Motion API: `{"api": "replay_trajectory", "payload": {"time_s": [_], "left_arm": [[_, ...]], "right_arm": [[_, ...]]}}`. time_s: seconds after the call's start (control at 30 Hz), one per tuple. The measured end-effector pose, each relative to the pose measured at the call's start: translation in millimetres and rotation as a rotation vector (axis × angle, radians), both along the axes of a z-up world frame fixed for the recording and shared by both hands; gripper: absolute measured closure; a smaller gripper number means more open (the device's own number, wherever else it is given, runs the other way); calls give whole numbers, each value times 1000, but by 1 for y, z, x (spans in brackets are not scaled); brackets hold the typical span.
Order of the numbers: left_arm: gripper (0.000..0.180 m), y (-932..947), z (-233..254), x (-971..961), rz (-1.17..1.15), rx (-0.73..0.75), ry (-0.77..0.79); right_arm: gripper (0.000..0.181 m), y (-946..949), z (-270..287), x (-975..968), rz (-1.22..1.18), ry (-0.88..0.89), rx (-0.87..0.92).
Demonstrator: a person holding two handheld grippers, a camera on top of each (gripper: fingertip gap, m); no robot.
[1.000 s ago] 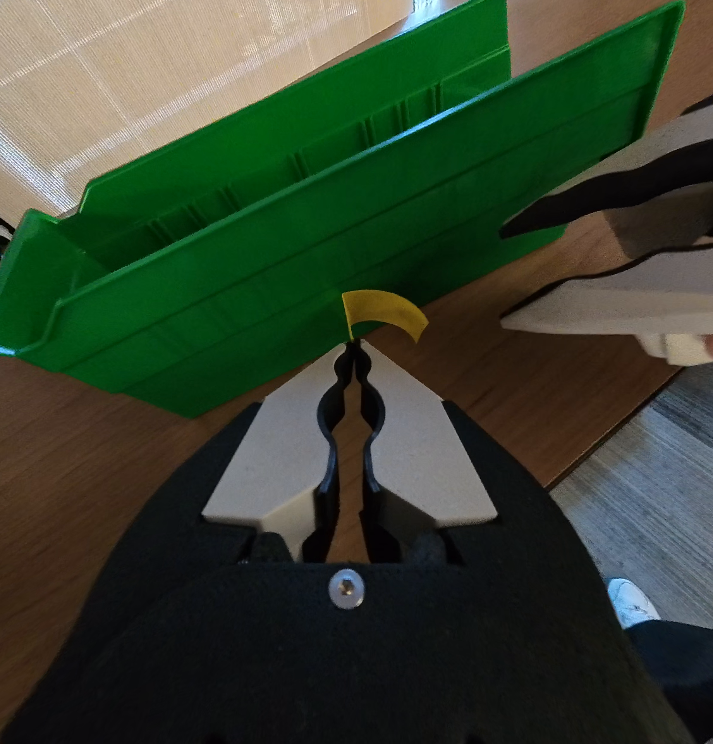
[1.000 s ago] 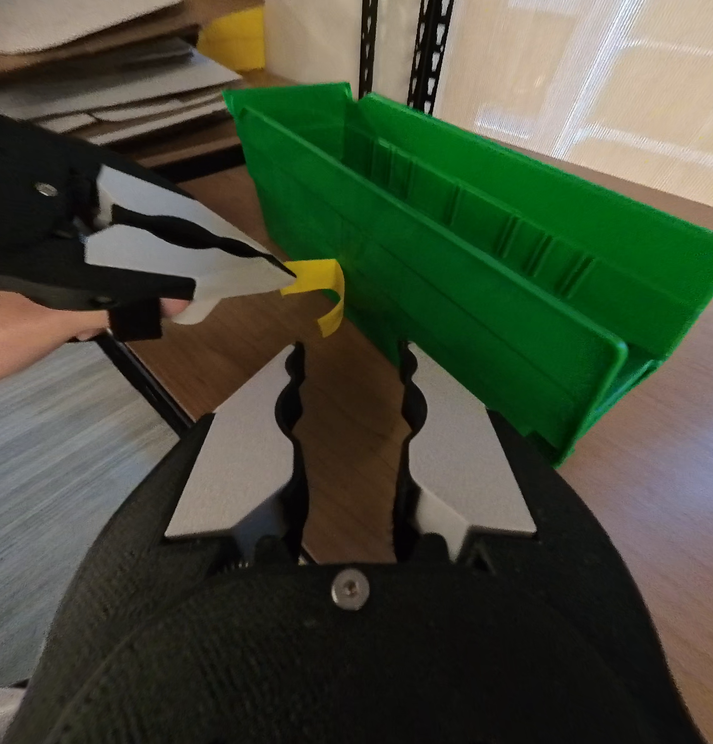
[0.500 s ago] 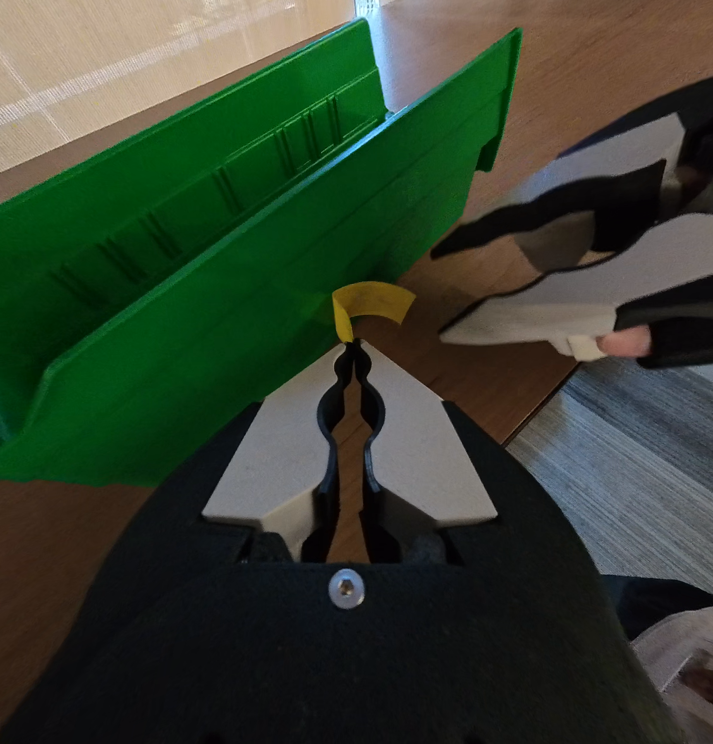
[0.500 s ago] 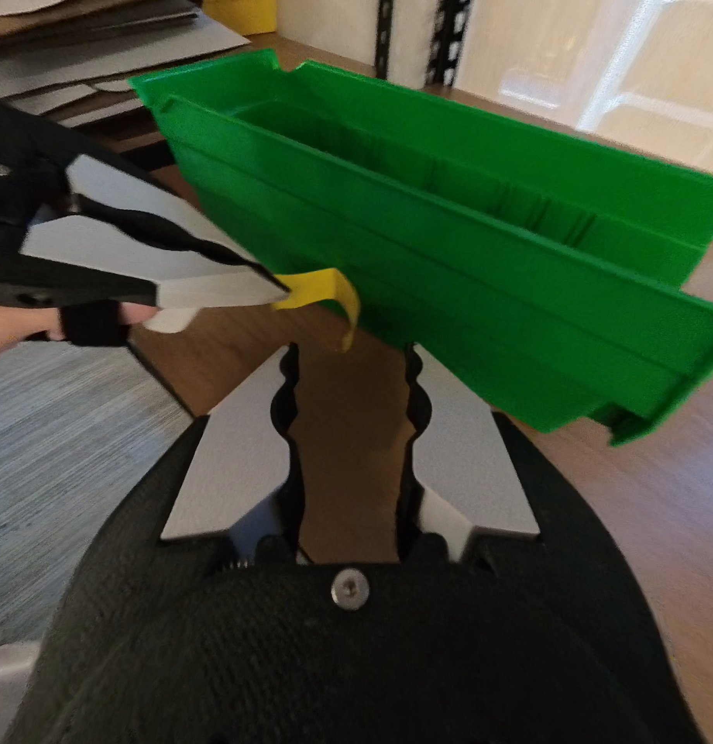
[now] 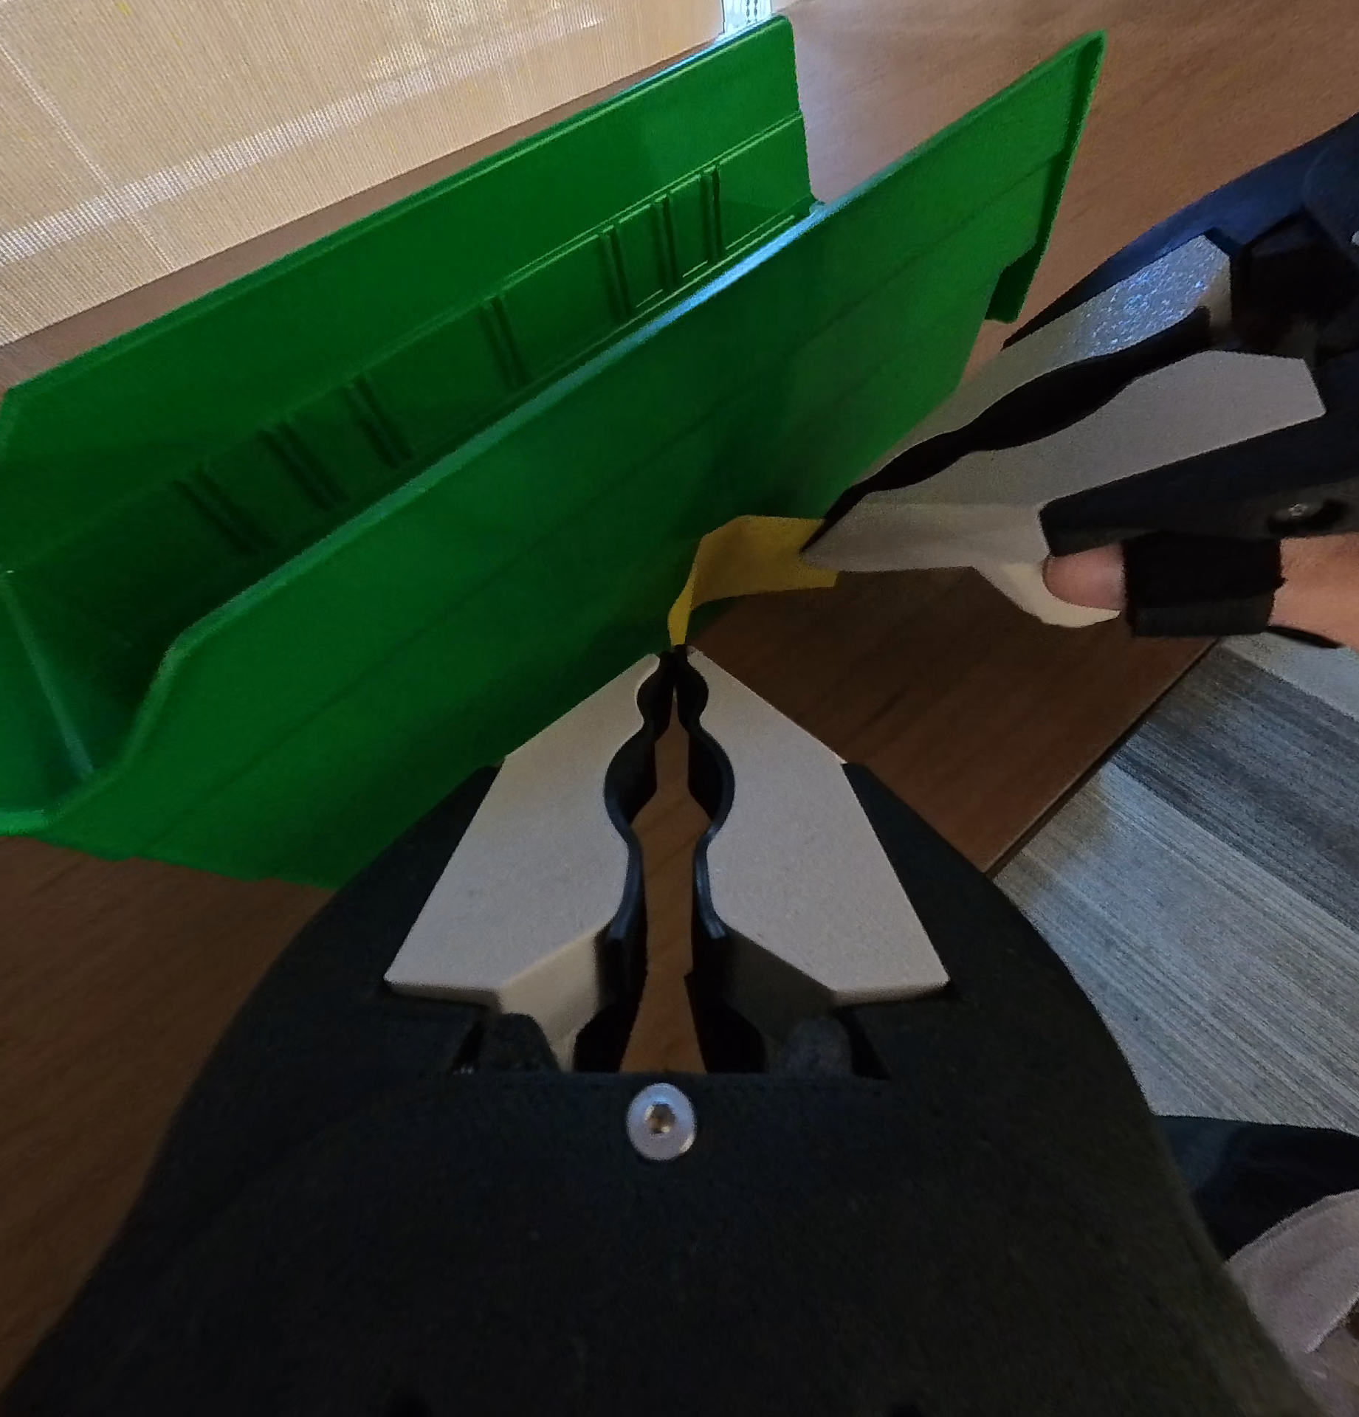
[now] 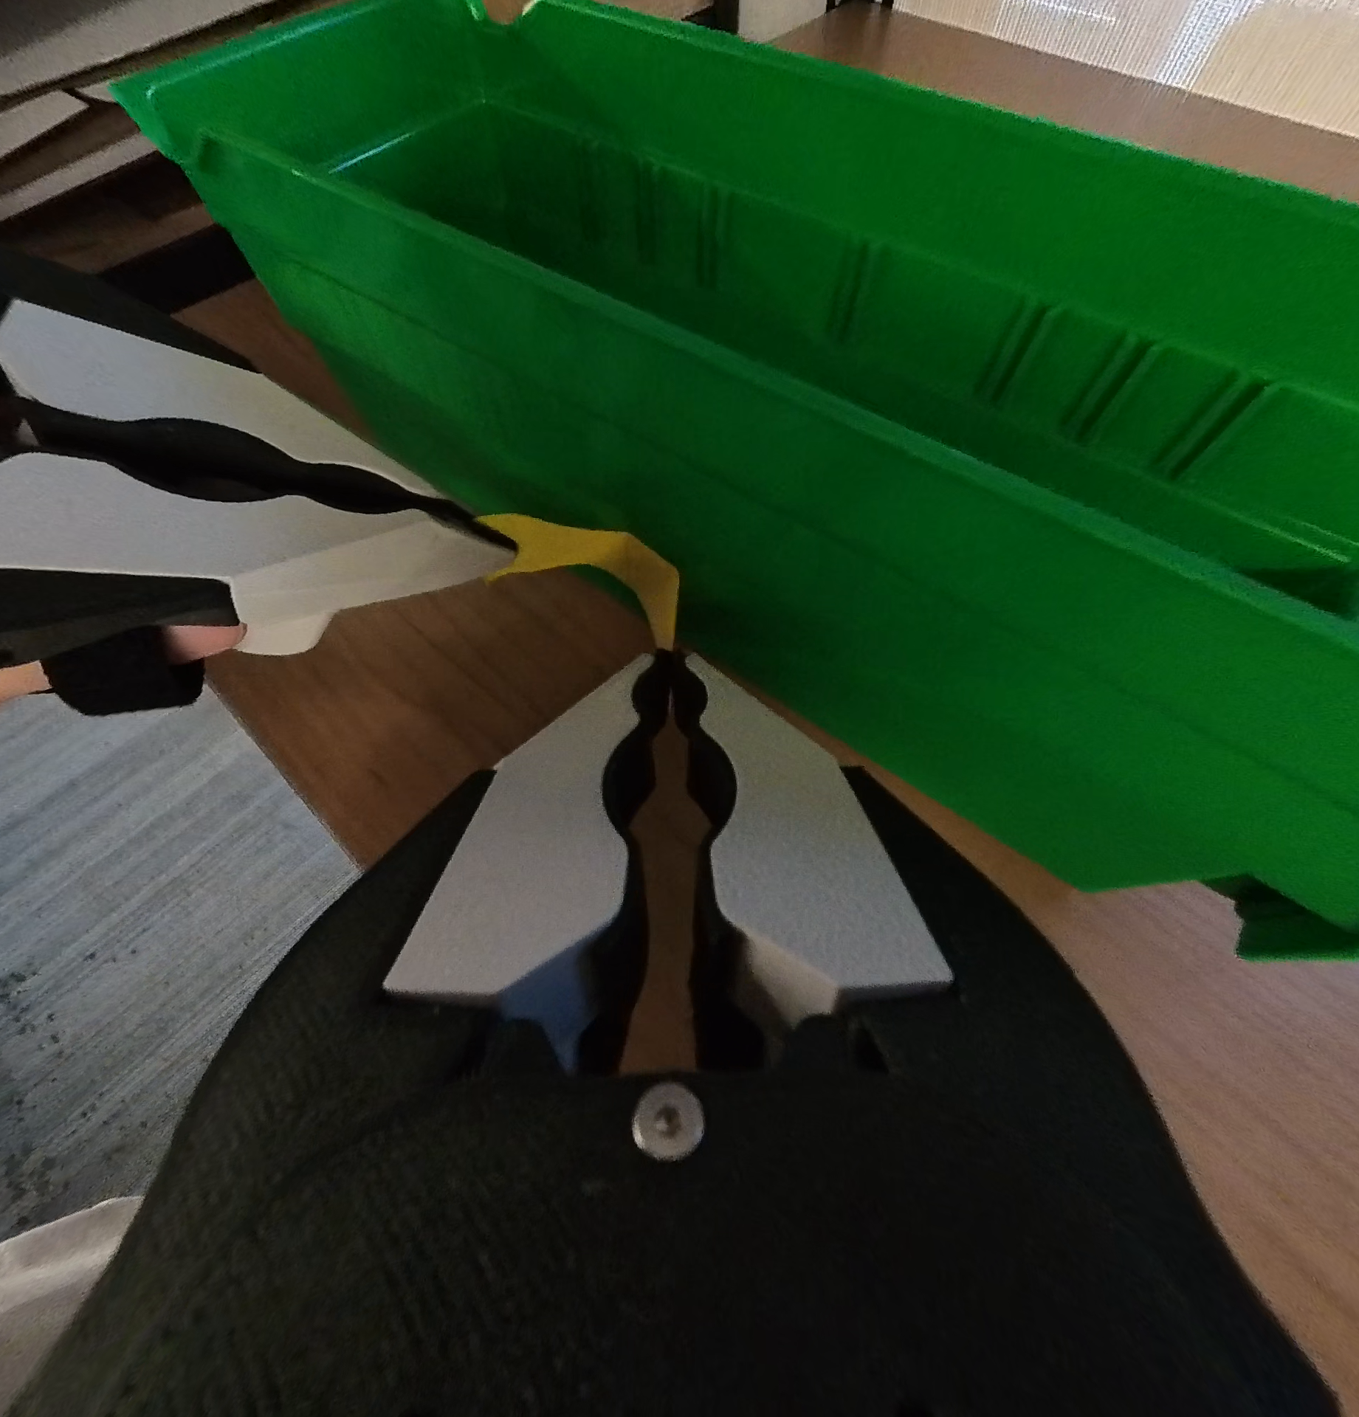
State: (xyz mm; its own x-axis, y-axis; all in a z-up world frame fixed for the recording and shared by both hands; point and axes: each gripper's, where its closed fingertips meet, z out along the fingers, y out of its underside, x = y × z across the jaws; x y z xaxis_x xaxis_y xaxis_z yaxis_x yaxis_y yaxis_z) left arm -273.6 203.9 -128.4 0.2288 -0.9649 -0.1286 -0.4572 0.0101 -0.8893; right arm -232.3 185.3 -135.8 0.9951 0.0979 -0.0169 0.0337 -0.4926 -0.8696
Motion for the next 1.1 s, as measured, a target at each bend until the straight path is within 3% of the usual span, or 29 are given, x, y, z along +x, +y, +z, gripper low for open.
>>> {"api": "replay_trajectory", "payload": {"time_s": [0.67, 0.77, 0.93, 1.1], "left_arm": [[180, 2, 3, -1, -72, 130, -2], [180, -2, 3, -2, -121, 63, -10], [180, -13, 4, -7, -287, -168, -10], [180, -16, 7, -17, -357, -191, -15]], "right_arm": [[181, -5, -3, 7, 88, -123, -46], [181, -9, -1, 5, 131, -138, -60], [181, -16, 1, -8, 312, -169, -75], [181, -23, 5, -21, 439, -85, -94]]}}
